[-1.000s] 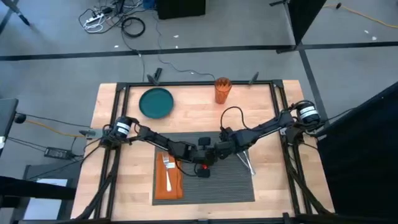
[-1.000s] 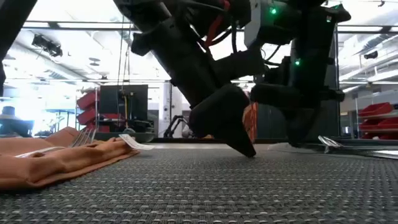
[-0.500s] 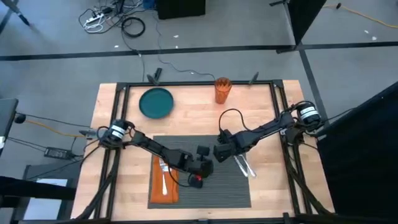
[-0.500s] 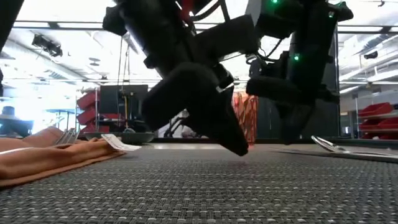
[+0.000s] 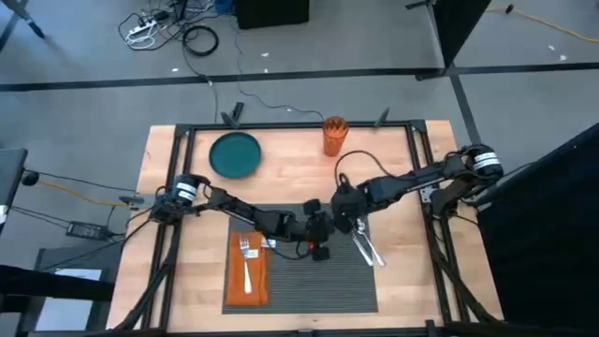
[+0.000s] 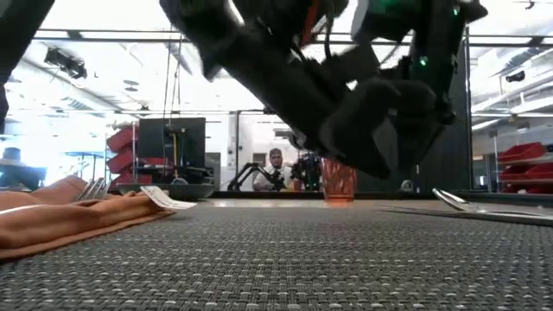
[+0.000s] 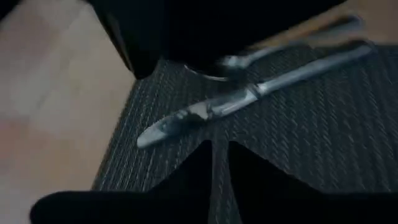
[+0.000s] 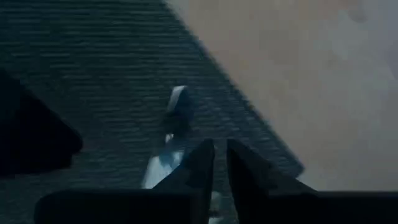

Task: Set table place
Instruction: Put the silver table knife to the left of the silver spoon on the black table placemat

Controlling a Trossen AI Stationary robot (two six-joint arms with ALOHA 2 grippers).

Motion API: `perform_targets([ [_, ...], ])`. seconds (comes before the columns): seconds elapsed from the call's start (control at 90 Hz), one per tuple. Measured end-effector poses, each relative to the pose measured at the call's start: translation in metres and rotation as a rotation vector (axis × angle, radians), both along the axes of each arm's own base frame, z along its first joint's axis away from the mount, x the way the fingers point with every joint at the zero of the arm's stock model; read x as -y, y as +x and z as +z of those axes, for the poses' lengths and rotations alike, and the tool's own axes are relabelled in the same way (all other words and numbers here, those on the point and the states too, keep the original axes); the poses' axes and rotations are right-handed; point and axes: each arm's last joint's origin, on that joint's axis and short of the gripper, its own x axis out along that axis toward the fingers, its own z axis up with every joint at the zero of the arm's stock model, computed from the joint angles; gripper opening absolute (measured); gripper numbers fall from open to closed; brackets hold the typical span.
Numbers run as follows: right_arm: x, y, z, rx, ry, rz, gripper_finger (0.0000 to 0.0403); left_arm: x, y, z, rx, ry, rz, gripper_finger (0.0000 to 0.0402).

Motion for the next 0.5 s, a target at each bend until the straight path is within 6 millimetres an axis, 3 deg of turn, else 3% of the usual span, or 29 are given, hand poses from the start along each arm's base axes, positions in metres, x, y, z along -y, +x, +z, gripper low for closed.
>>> perform_targets([
  [0.233, 0.013, -0.028, -0.03, 0.232, 0.149, -0.005, 0.0072, -0.019, 0.013, -0.029, 0.074, -0.063, 0.035, 0.0037],
  [0.5, 0.007, -0.038, -0.052, 0.323, 0.244, 0.024, 0.0079, -0.029, 0.015, -0.037, 0.068, -0.073, 0.067, 0.0037],
])
